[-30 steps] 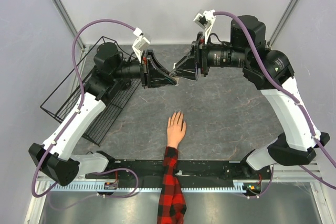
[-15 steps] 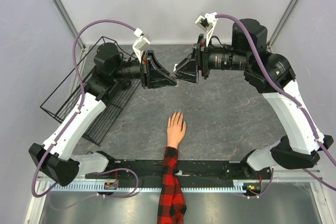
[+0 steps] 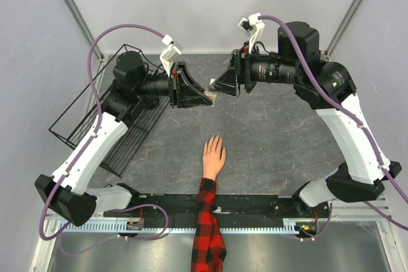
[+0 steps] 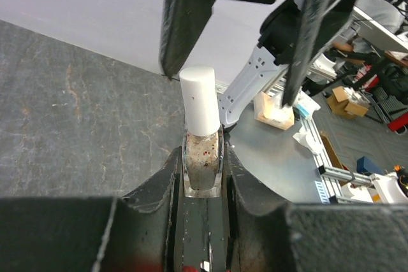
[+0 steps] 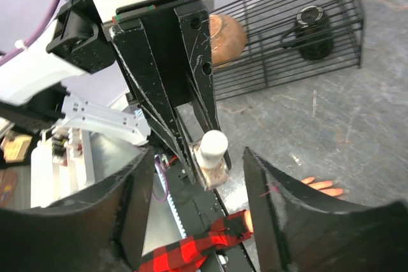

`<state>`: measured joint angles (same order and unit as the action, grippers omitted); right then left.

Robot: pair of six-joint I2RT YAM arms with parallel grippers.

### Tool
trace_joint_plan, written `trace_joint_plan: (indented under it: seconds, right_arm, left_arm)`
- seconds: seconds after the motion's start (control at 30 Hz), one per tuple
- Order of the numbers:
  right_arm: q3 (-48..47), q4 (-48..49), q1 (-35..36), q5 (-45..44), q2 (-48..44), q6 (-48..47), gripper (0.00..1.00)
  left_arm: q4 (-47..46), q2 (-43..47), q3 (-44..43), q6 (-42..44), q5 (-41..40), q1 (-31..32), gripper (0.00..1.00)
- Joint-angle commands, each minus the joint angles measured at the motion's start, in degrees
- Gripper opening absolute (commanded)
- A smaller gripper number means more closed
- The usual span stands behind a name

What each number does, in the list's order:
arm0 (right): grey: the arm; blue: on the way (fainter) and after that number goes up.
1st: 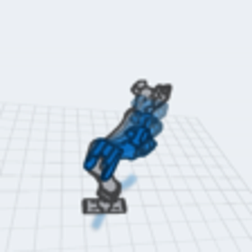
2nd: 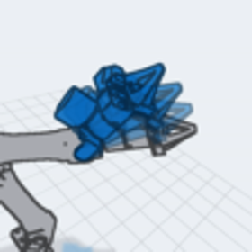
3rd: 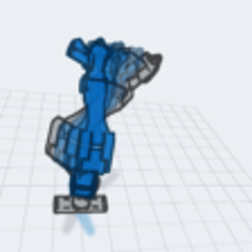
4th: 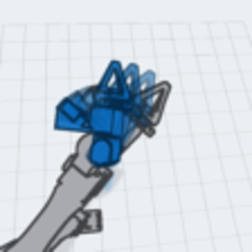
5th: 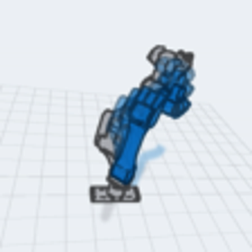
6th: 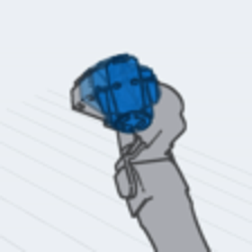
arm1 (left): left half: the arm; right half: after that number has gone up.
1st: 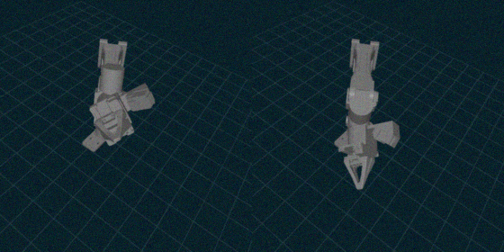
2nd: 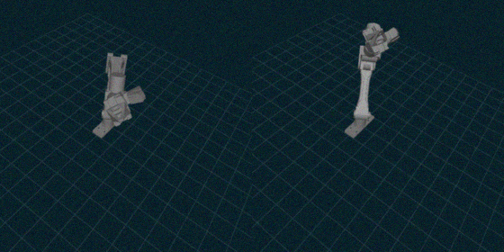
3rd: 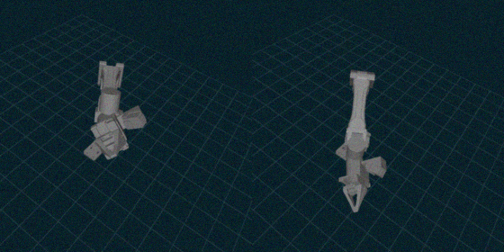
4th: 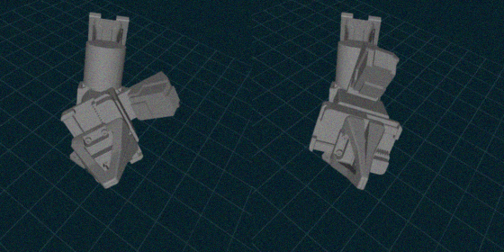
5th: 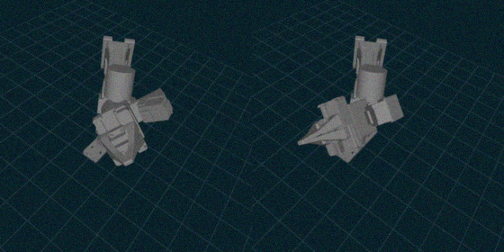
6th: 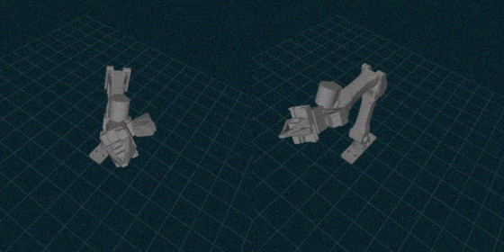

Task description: Paint the nails

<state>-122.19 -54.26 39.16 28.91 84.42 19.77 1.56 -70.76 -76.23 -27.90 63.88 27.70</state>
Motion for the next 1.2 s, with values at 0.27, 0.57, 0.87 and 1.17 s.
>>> trace_joint_plan:
  seconds: [0.27,0.57,0.87,1.17]
  right_arm:
    - [7.22,7.76,-0.05,8.63,-0.22,-2.19,0.41]
    - [8.55,8.3,3.36,-3.38,-0.93,0.18,0.0]
    - [-2.16,-3.48,17.35,-49.19,4.61,12.84,0.0]
    - [-1.12,-2.6,17.36,-49.21,2.24,11.79,0.61]
  left_arm:
    - [-4.11,1.85,-1.03,-1.37,4.15,-0.28,0.02]
    - [2.72,2.12,-4.01,5.56,-9.44,-0.11,0.02]
    - [1.43,0.02,-7.7,29.05,-57.8,19.31,0.02]
    - [3.0,1.94,-5.34,26.23,-53.43,19.23,0.02]
